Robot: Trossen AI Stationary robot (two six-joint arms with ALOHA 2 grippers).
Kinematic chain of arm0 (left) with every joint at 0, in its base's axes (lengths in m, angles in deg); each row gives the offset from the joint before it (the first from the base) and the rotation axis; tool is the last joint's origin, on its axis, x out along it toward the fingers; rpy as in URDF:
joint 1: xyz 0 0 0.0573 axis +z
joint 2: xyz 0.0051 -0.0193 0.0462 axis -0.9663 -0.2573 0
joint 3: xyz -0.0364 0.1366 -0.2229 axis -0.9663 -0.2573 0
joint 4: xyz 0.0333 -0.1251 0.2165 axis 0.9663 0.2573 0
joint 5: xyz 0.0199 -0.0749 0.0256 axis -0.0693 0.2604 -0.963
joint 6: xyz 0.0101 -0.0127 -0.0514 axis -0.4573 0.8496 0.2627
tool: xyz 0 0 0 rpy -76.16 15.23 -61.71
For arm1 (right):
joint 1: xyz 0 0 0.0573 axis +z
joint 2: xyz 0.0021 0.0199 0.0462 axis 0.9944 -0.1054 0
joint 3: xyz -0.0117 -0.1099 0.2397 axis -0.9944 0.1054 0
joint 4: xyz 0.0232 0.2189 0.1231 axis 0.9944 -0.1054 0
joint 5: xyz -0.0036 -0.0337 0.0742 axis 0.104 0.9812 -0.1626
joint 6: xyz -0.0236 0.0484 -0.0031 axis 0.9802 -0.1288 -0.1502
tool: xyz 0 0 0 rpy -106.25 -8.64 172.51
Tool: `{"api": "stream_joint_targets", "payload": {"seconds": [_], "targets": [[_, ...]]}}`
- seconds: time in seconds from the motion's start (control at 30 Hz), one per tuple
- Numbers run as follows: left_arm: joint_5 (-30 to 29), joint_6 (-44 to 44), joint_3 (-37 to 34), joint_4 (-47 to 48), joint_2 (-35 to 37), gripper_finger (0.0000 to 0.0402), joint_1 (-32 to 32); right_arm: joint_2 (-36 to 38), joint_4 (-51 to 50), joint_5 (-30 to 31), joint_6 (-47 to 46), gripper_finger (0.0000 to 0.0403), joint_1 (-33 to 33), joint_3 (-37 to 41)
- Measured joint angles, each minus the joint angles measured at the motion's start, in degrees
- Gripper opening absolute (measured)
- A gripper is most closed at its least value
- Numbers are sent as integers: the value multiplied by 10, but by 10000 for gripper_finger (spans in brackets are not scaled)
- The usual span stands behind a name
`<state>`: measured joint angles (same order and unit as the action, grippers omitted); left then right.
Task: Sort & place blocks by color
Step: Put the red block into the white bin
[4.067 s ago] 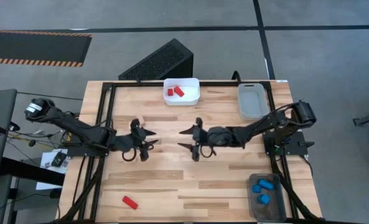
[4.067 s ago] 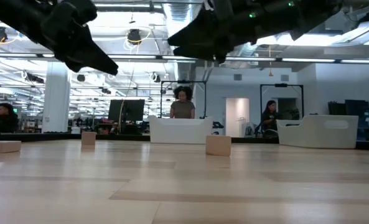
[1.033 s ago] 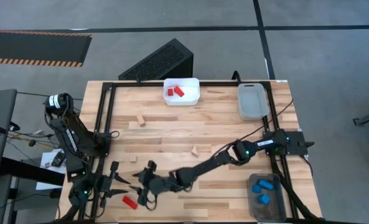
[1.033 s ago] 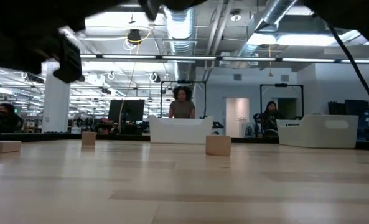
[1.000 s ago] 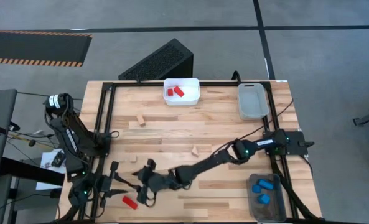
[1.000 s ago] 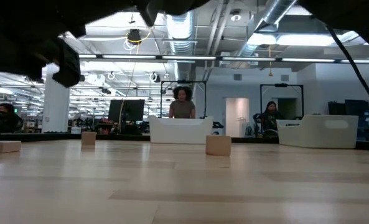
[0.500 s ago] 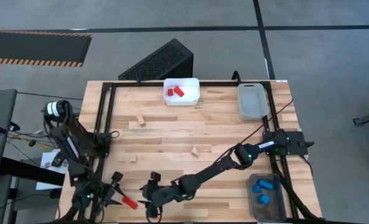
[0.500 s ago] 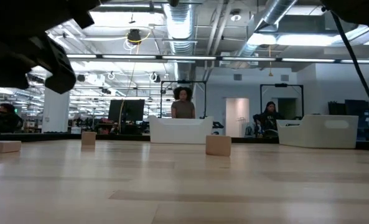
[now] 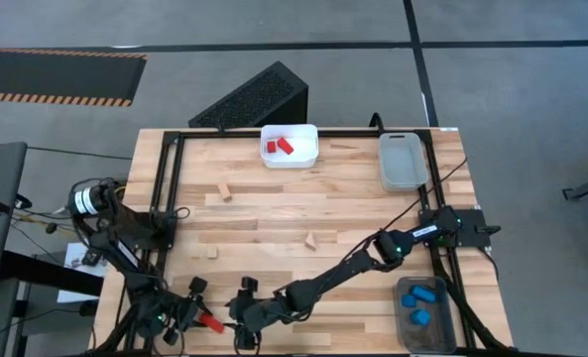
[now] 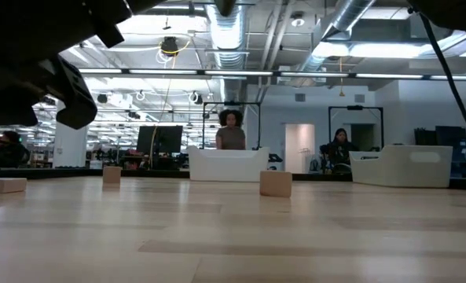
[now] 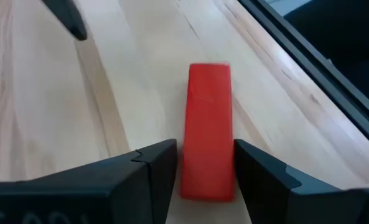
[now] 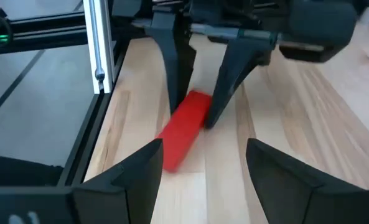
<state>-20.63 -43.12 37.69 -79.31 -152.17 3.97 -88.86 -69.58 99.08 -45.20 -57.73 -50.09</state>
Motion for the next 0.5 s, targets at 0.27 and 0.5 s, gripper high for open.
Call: {"api": "stream_joint_targets", "payload": {"seconds": [0.27,0.5], "targets": [[-37,23,-1,8,1,131,16,0,-1,0,-10,253,0,0],[-47,53,-1,11,1,83,45,0,-65,3,-30,253,0,0]]}}
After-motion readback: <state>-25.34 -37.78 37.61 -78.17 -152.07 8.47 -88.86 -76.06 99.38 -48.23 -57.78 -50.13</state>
